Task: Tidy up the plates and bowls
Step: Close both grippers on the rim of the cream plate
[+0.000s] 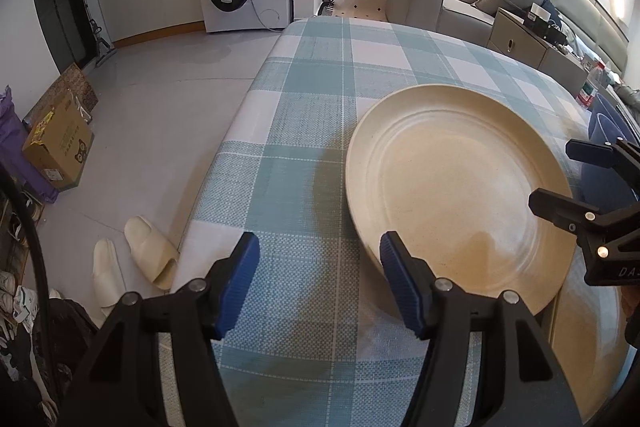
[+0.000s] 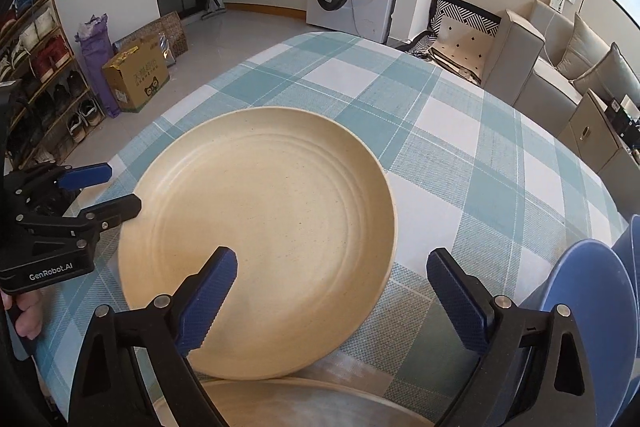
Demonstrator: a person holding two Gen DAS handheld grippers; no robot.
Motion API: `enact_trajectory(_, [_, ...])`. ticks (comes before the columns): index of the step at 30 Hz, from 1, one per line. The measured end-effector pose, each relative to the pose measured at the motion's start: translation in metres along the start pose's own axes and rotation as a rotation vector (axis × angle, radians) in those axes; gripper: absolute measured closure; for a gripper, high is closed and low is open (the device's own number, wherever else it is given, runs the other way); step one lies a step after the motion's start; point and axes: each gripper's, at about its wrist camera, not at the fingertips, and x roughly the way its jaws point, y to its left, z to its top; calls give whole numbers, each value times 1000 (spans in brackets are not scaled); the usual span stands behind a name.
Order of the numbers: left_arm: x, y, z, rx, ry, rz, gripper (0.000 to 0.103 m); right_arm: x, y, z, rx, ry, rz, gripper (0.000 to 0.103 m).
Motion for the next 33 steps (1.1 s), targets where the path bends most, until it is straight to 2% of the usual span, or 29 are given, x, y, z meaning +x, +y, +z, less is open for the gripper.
enact_trajectory(7, [5, 4, -1, -10, 12, 7, 38, -3, -1, 3, -3, -18, -2, 10])
enact_trajectory(10, [5, 5, -1, -10, 13, 4, 38, -2, 0, 3, -8, -14, -2, 21])
enact_trajectory(12, [6, 5, -2, -9, 15, 2, 38, -1, 0, 3, -5, -5, 12, 23])
enact_trajectory(18, [8, 4, -3, -4, 17, -2, 40, 1, 5, 2, -25, 4, 21, 41])
enact_trajectory(21, [8, 3, -4, 7, 10, -6, 45, 0, 4, 2, -25, 1, 15, 48])
enact_trajectory(23, [9, 1, -4, 10, 9, -32, 54, 0, 4, 1, -26, 1, 13, 52])
enact_trajectory(27, [8, -4, -5, 21, 8, -82, 75, 0, 3, 1, -24, 3, 13, 52])
enact_trajectory(30, [9, -10, -6, 38, 14, -92, 81, 2, 3, 0, -21, 7, 32, 54])
enact_trajectory(33, [7, -15, -7, 55, 9, -82, 82, 3, 4, -1, -20, 7, 36, 54])
